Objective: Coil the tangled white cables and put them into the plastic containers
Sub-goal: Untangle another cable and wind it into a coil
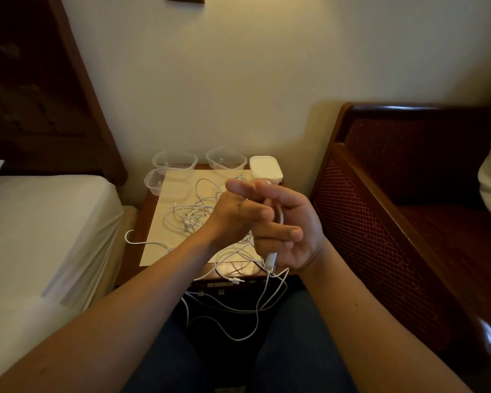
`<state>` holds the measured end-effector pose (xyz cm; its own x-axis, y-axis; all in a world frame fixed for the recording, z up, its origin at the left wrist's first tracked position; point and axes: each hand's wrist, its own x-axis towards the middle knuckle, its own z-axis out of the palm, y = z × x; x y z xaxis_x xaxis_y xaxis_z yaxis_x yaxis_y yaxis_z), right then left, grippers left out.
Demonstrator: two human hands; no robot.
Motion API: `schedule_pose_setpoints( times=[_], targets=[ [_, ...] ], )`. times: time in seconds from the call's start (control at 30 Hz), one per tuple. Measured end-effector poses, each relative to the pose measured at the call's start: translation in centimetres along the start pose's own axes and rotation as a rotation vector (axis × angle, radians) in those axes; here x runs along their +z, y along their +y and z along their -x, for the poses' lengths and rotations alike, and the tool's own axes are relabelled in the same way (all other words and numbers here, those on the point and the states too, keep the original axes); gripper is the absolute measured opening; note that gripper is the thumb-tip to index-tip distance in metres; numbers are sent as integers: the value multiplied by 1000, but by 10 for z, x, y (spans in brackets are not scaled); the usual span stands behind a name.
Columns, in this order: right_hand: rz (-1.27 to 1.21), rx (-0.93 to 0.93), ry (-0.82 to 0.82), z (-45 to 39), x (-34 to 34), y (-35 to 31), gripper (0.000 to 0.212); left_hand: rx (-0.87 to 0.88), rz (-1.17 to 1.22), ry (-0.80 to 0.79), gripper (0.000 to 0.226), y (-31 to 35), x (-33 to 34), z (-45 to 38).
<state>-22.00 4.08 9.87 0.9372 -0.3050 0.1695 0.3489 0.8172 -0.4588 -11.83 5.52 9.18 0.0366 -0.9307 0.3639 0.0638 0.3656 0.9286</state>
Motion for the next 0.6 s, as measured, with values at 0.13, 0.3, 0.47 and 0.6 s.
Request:
schedule_pose_setpoints(
  times=[0.13,0.3,0.47,0.6],
  targets=[
    [395,-230,369,-7,9,-8,36,-180,-272,-148,26,-19,-21,-3],
    [508,-451,649,-6,-9,-14,50,-210,-348,-94,26,-46,-57,6],
    [789,-615,930,-8,-33,-16,34,-338,-422,-378,20,-50,-73,23],
    [1369,-361,1046,-3,-50,-12,37,-136,-818,-559,23,-39,-81,17]
  ],
)
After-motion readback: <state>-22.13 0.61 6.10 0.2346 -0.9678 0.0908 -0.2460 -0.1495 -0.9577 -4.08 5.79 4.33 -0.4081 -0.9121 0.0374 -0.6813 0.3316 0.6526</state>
